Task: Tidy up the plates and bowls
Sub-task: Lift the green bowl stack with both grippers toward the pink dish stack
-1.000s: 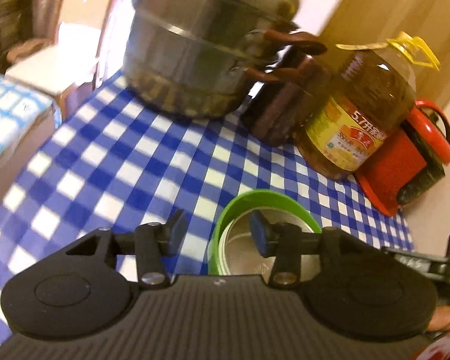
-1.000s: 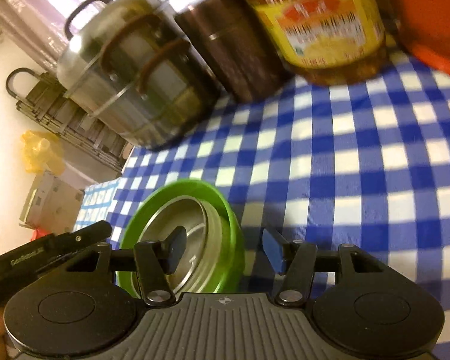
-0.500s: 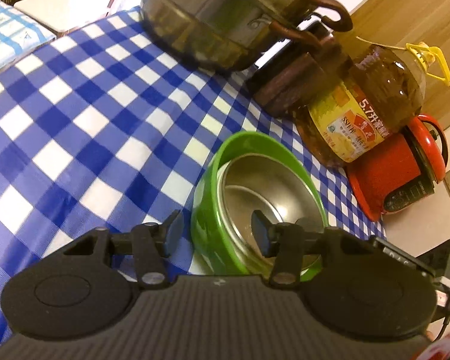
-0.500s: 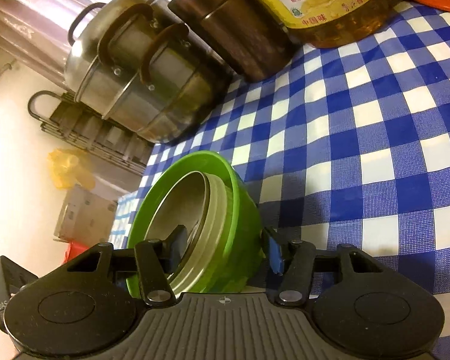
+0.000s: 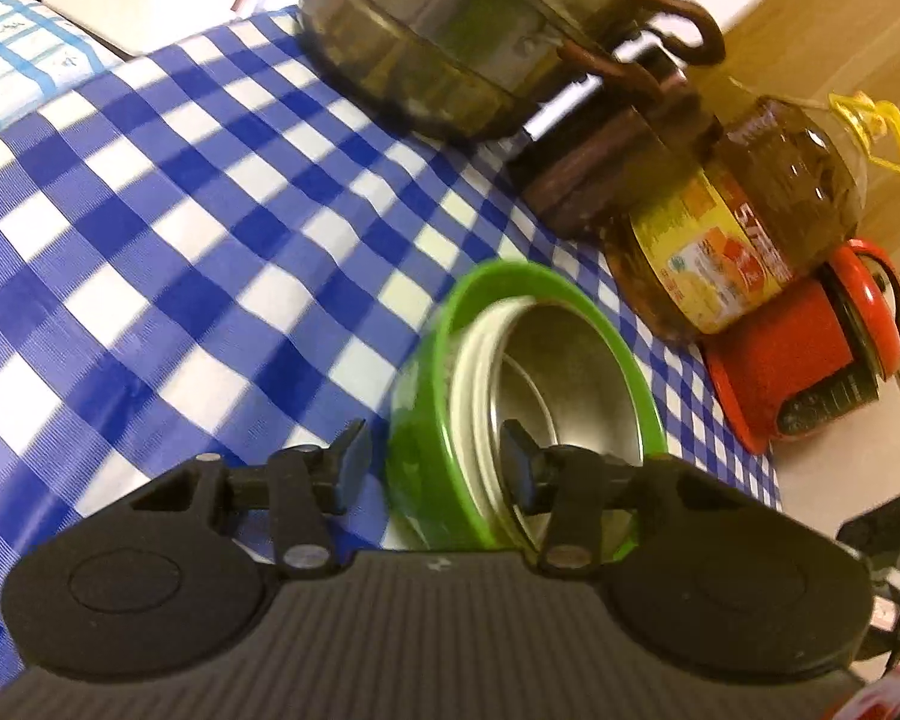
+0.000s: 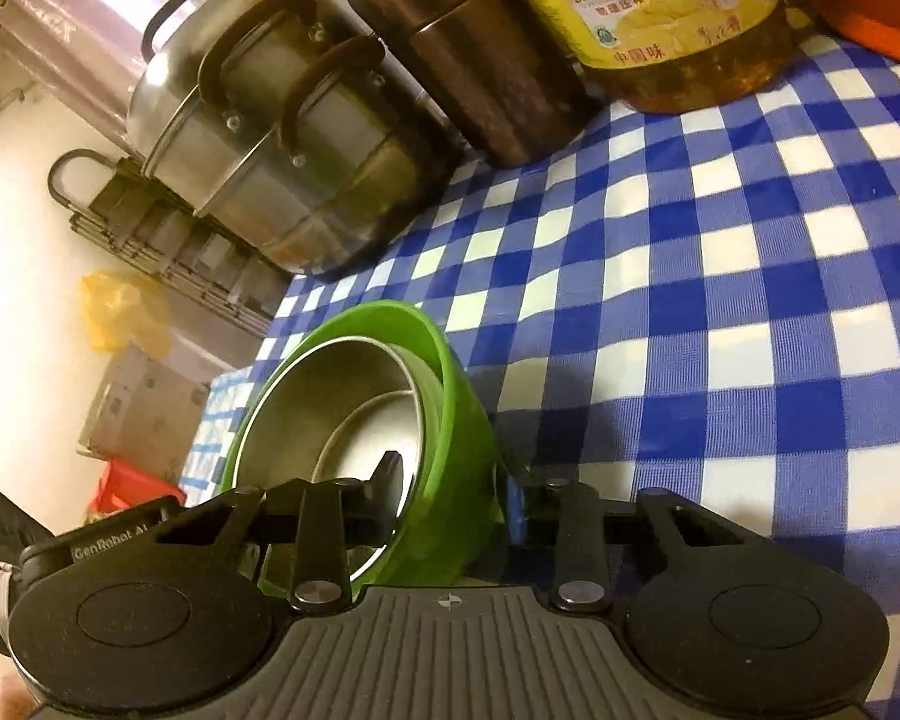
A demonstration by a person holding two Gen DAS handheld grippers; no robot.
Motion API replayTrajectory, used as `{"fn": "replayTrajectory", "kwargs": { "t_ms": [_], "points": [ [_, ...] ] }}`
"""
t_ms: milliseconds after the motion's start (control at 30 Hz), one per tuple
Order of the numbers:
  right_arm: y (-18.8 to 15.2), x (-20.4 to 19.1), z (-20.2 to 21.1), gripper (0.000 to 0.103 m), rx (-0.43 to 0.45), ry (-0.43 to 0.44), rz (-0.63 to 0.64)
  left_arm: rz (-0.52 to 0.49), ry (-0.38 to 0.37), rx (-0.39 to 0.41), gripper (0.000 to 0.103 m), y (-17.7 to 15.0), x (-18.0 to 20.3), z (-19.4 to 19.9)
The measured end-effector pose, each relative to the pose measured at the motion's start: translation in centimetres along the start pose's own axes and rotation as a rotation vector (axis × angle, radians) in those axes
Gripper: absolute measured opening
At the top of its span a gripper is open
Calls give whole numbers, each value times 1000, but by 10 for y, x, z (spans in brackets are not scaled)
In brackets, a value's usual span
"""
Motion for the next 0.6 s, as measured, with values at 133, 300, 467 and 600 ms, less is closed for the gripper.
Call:
{"fn": "replayTrajectory", "kwargs": {
  "t_ms": [133, 300, 467, 600],
  "points": [
    [5, 2, -3, 36, -5, 0, -11, 17, -2, 16, 42, 14, -4, 2],
    [11, 5, -7, 36, -8, 2, -25, 12, -28, -17, 31, 24, 0, -5],
    [12, 4, -8, 37, -5, -3, -21, -3, -12, -28, 29, 23, 2, -11],
    [12, 1, -10, 46, 1, -6, -13, 23, -29, -40, 26, 22, -5, -14]
  ]
}}
Point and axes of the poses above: each gripper's, at about its wrist camera, not at the fingertips, and z roughly against the way its jaws point, x to its right, y to its top, the point moved 5 cm from there along -z, roughly the way its jaws point, and after that the axes turned 4 degrees about -x, right-handed, at the moved point
